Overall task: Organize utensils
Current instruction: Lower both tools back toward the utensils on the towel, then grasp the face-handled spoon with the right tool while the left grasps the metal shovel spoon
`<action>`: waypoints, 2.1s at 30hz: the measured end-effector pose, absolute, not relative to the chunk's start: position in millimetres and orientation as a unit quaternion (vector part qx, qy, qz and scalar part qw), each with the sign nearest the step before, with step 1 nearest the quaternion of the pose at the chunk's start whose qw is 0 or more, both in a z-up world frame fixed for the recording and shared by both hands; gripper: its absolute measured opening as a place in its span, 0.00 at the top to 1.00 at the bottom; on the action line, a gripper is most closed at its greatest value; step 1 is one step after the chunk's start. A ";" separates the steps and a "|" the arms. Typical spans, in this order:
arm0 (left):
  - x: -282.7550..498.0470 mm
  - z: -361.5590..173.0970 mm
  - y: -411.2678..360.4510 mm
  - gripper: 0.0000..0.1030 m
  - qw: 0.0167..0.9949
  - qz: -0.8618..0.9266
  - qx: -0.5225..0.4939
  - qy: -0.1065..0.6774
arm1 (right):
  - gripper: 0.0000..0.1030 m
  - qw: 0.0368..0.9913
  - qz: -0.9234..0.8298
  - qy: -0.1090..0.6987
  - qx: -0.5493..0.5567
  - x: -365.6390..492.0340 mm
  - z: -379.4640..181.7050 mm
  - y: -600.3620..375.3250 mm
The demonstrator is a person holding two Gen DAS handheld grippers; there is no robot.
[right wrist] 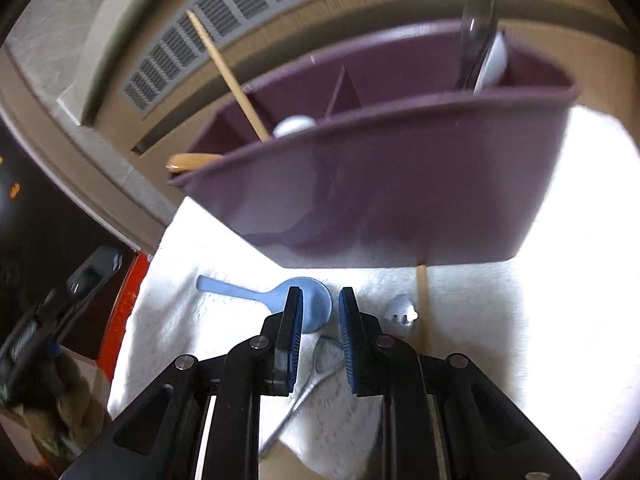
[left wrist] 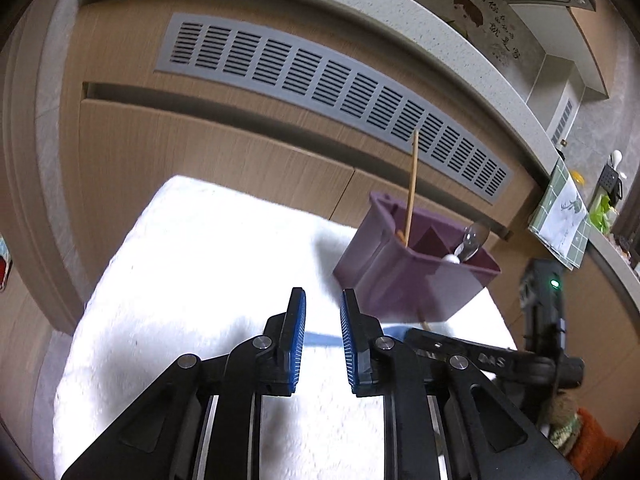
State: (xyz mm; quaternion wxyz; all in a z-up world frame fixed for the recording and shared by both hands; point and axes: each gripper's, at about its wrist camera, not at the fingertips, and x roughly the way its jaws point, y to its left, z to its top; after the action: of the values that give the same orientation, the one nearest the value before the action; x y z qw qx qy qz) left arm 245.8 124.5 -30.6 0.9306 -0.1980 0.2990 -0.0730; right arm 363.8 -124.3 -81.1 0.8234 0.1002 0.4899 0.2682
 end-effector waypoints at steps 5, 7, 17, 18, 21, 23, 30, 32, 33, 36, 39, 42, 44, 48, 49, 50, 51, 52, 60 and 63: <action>240.6 -36.8 131.8 0.82 0.927 -0.068 -0.211 0.303 | 0.92 0.812 0.279 0.502 0.104 363.8 -86.3 -114.5; 239.5 -37.9 135.0 0.82 0.926 -0.065 -0.217 0.302 | 0.96 0.832 0.273 0.478 0.061 352.9 -71.8 -113.9; 248.5 -39.5 117.6 0.81 0.921 -0.093 -0.209 0.316 | 0.98 0.903 0.248 0.347 -0.048 306.4 50.3 -151.5; 255.1 -41.7 113.3 0.80 0.920 -0.099 -0.195 0.325 | 0.97 0.901 0.250 0.351 -0.051 304.6 51.8 -153.8; 282.3 -52.8 109.4 0.80 0.908 -0.119 -0.181 0.357 | 0.95 0.881 0.271 0.384 -0.049 302.0 36.0 -155.7; 301.3 -61.6 115.8 0.79 0.896 -0.126 -0.201 0.376 | 0.87 0.877 0.269 0.396 -0.046 297.9 22.1 -156.4; 343.7 -91.7 121.0 0.79 0.875 -0.113 -0.198 0.426 | 0.85 0.865 0.223 0.447 -0.029 283.7 -41.9 -180.3; 338.0 -93.0 118.0 0.79 0.876 -0.114 -0.192 0.428 | 0.85 0.860 0.217 0.460 -0.028 284.1 -52.5 -180.6; 332.8 -92.1 115.5 0.79 0.873 -0.119 -0.187 0.434 | 0.85 0.859 0.216 0.463 -0.029 285.1 -56.3 -179.5; 308.6 -91.5 107.3 0.79 0.867 -0.130 -0.167 0.450 | 0.85 0.859 0.215 0.464 -0.032 286.1 -61.9 -173.0; 274.3 -88.3 100.7 0.79 0.865 -0.140 -0.145 0.460 | 0.85 0.857 0.224 0.462 -0.050 291.2 -65.7 -156.1; 249.8 -88.6 96.7 0.77 0.853 -0.157 -0.151 0.473 | 0.85 0.857 0.217 0.460 -0.082 302.0 -75.2 -140.3; 236.0 -87.7 87.5 0.76 0.854 -0.168 -0.131 0.474 | 0.84 0.855 0.211 0.465 -0.088 311.0 -79.2 -135.7; 227.9 -78.0 69.5 0.74 0.862 -0.200 -0.081 0.459 | 0.82 0.856 0.208 0.460 -0.111 319.0 -82.4 -123.4; 228.0 -74.8 65.6 0.74 0.862 -0.209 -0.074 0.455 | 0.84 0.854 0.209 0.462 -0.116 318.1 -82.2 -123.7; 228.8 -71.1 61.4 0.73 0.862 -0.220 -0.066 0.452 | 0.91 0.853 0.209 0.462 -0.119 316.0 -82.0 -125.9; 228.9 -66.3 56.5 0.73 0.862 -0.229 -0.055 0.450 | 0.91 0.853 0.208 0.463 -0.122 314.6 -82.2 -128.5; 233.0 -62.4 53.1 0.73 0.861 -0.232 -0.049 0.449 | 0.92 0.853 0.207 0.463 -0.123 311.1 -81.8 -134.0; 204.3 -45.0 50.2 0.72 0.872 -0.235 -0.030 0.429 | 0.94 0.866 0.196 0.449 -0.103 270.2 -75.2 -191.6; 185.9 -48.7 27.1 0.72 0.863 -0.260 0.031 0.431 | 0.90 0.862 0.226 0.448 -0.070 253.5 -68.0 -204.8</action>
State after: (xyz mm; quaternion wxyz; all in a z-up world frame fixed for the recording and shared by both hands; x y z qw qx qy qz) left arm 185.9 27.1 -48.7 0.8633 0.0308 0.4315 -0.2599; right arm 253.5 -204.8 -68.0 0.8621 -0.0703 0.4478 0.2264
